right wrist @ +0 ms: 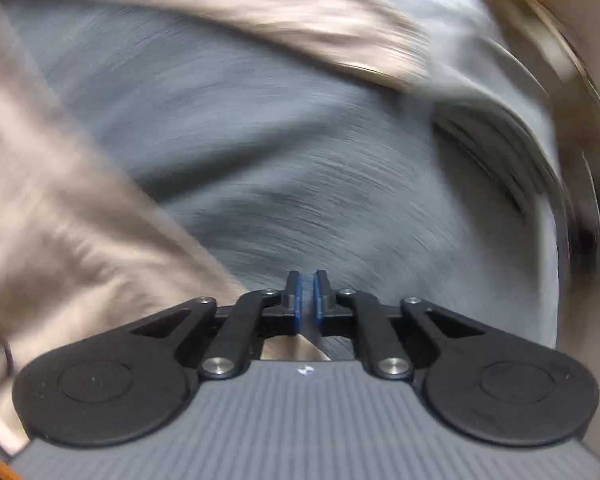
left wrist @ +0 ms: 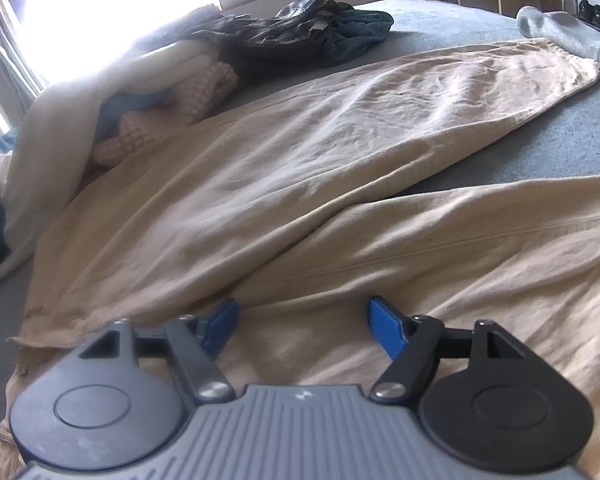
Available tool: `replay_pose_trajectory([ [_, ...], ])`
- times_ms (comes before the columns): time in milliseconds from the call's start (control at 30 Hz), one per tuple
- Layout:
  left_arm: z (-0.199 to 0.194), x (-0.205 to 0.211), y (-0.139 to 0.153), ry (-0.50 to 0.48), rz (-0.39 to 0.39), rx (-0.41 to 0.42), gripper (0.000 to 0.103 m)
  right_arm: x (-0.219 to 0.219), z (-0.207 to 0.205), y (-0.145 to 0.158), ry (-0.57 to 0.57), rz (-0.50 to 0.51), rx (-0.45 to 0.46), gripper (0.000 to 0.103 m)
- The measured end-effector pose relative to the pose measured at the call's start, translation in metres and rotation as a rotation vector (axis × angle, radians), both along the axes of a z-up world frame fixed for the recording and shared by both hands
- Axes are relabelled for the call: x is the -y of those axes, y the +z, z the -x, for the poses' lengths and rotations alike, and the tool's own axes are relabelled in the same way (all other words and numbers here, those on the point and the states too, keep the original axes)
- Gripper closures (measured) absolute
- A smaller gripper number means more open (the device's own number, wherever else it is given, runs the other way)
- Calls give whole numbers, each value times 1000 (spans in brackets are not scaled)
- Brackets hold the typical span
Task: Fold clothes
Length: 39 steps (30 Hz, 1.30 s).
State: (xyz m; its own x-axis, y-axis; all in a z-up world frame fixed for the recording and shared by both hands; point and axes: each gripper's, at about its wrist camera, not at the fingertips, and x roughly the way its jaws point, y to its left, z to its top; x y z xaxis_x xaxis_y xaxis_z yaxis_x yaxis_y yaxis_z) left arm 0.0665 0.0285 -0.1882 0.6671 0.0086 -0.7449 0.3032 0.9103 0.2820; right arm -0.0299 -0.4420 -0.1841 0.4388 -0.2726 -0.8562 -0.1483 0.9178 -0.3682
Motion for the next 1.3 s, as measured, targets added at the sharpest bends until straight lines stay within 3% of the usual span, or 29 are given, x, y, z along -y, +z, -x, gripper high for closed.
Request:
replay_pose_trajectory([
  [67, 2, 0, 1, 4, -3, -4, 29, 36, 18, 22, -207, -129, 84, 77],
  [167, 6, -1, 5, 4, -10, -13, 29, 88, 57, 35, -485, -428, 155, 57],
  [233, 10, -3, 9, 7, -16, -25, 29, 105, 76, 27, -593, -564, 174, 56],
  [300, 16, -9, 17, 24, -14, -31, 29, 105, 90, 17, -622, -628, 179, 56],
  [400, 26, -21, 29, 67, 6, -47, 29, 98, 98, -1, -617, -616, 129, 58],
  [500, 39, -40, 40, 131, 34, -77, 29, 97, 102, -12, -642, -483, 153, 61],
  [600, 55, -67, 51, 240, 67, -113, 25, 119, 120, -6, -869, -450, 263, 59],
  [633, 61, -78, 54, 284, 88, -130, 24, 129, 130, -4, -944, -507, 300, 59],
  [700, 72, -97, 56, 368, 137, -164, 24, 144, 151, -4, -1039, -715, 350, 58],
  [800, 90, -129, 57, 512, 245, -223, 24, 154, 181, -6, -1118, -1025, 409, 57],
  [900, 109, -159, 53, 664, 379, -264, 24, 157, 201, -9, -1159, -1207, 450, 56],
  [1033, 131, -183, 48, 805, 503, -281, 25, 148, 221, -38, -1295, -1476, 363, 56],
  [1300, 143, -182, 52, 825, 500, -261, 25, 94, 229, -59, -1308, -1651, 197, 54],
])
